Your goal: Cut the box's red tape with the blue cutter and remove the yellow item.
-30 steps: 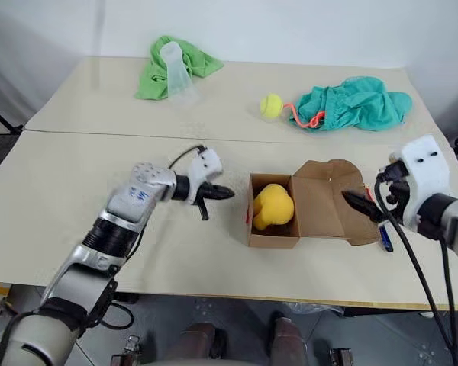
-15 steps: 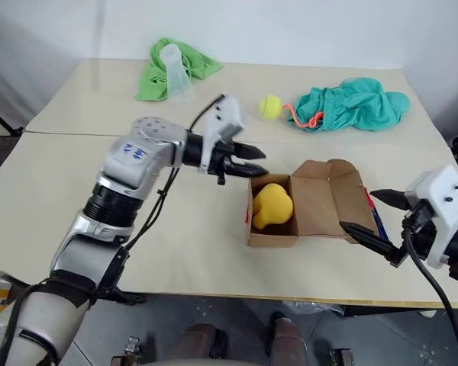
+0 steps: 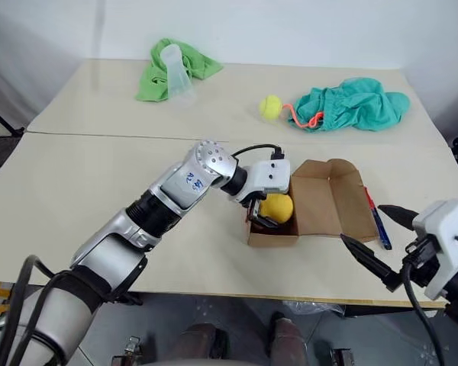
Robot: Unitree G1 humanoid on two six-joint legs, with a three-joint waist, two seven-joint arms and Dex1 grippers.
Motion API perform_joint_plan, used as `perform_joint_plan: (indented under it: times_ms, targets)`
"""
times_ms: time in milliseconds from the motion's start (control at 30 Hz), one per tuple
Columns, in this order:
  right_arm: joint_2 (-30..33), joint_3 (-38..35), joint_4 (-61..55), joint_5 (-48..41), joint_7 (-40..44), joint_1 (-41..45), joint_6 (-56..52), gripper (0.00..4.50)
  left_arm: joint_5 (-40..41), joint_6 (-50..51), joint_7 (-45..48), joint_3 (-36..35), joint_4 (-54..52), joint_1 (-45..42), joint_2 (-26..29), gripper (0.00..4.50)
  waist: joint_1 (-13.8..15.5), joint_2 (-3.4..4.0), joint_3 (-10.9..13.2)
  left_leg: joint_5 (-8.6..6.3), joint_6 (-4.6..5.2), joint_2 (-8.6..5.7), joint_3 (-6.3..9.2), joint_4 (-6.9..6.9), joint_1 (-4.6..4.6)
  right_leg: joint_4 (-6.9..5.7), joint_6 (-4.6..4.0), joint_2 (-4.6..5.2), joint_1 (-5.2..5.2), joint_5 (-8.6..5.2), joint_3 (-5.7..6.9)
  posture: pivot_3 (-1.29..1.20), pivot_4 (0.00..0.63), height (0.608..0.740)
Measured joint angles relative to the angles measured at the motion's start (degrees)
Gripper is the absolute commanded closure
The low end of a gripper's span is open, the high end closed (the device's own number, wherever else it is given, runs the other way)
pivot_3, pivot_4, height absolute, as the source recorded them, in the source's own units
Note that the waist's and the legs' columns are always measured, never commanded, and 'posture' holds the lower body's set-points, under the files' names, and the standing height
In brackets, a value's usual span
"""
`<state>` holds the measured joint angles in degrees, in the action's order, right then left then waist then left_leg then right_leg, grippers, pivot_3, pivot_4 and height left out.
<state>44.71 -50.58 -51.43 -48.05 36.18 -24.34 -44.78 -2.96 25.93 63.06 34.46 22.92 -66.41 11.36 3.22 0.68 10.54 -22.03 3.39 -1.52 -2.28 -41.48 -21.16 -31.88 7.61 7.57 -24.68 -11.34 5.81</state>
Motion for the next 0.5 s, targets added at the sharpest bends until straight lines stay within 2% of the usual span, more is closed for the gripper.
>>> perform_joint_plan:
  times_ms: [133, 233, 500]
  targets:
    - [-2.69, -0.59, -2.99, 0.83, -1.93, -2.65, 1.14, 0.00, -4.90, -7.78, -0.68, 2.71, 5.74, -0.98, -1.50, 0.01, 0.04, 0.00, 0.00, -0.03, 0.10, -0.02, -0.01, 0.00, 0.00, 0.00, 0.00, 0.03, 0.01, 0.00, -0.01, 0.00, 0.150, 0.740]
    - [-2.75, -1.38, -4.12, 0.83, -2.98, -3.13, 1.85, 0.00, -7.17, -12.19, -1.59, 2.99, 8.11, -1.01, -2.18, 0.57, 0.02, 0.00, 0.00, -0.06, 0.18, -0.04, -0.02, -0.02, 0.00, 0.01, 0.00, 0.08, 0.00, 0.01, -0.04, 0.00, 0.150, 0.740]
    - [-2.73, -1.95, -4.88, 0.82, -3.71, -5.23, 2.39, 0.00, -8.06, -14.82, -0.77, 0.53, 9.42, -1.03, -2.52, 2.90, 0.05, 0.00, 0.00, -0.07, 0.20, -0.02, -0.02, -0.01, -0.02, 0.01, 0.00, 0.07, -0.01, 0.00, -0.02, 0.00, 0.150, 0.740]
